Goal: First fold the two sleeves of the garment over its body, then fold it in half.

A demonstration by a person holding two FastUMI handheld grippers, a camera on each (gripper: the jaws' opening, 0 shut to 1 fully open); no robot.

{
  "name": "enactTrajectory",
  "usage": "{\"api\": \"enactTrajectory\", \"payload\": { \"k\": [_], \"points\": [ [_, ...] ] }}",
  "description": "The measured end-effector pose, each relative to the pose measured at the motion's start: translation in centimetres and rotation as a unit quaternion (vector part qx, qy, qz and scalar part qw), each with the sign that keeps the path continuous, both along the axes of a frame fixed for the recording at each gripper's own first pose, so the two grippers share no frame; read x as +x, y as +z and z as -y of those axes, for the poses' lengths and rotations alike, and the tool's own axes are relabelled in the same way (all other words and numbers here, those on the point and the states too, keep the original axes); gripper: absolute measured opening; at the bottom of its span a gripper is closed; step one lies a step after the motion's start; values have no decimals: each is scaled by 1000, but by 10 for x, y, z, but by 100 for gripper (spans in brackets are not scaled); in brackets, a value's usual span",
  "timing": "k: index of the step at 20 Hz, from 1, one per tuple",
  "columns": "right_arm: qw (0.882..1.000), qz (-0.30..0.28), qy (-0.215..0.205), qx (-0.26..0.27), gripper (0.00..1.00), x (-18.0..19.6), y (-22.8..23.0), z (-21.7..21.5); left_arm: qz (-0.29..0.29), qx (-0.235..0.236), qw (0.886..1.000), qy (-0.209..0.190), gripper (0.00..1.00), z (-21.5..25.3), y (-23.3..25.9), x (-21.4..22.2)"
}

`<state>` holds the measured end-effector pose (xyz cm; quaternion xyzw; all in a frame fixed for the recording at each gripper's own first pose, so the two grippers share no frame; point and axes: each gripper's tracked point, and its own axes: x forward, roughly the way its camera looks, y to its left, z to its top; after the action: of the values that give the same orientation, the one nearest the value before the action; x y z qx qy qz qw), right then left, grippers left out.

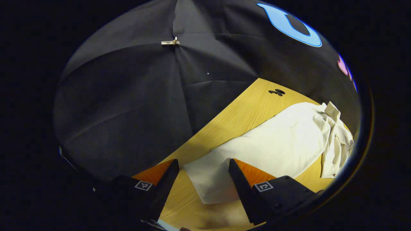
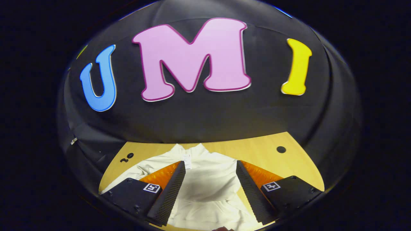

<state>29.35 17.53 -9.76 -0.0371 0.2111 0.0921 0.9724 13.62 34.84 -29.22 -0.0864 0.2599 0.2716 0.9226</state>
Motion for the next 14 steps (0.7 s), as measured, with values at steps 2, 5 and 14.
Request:
{"api": "enactTrajectory", "payload": {
  "k": [2, 5, 14],
  "points": [
    [1000, 5, -26, 2, 98, -7, 9, 34, -3, -6, 1000, -2, 96, 3, -4, 2],
    [998, 11, -57, 3, 98, -20, 18, 76, -5, -13, 1000, -3, 91, 6, -7, 4],
    [995, 26, -92, -13, 98, -42, 25, 143, -25, 1, 999, -25, 18, 26, -4, 21]
  ]
}}
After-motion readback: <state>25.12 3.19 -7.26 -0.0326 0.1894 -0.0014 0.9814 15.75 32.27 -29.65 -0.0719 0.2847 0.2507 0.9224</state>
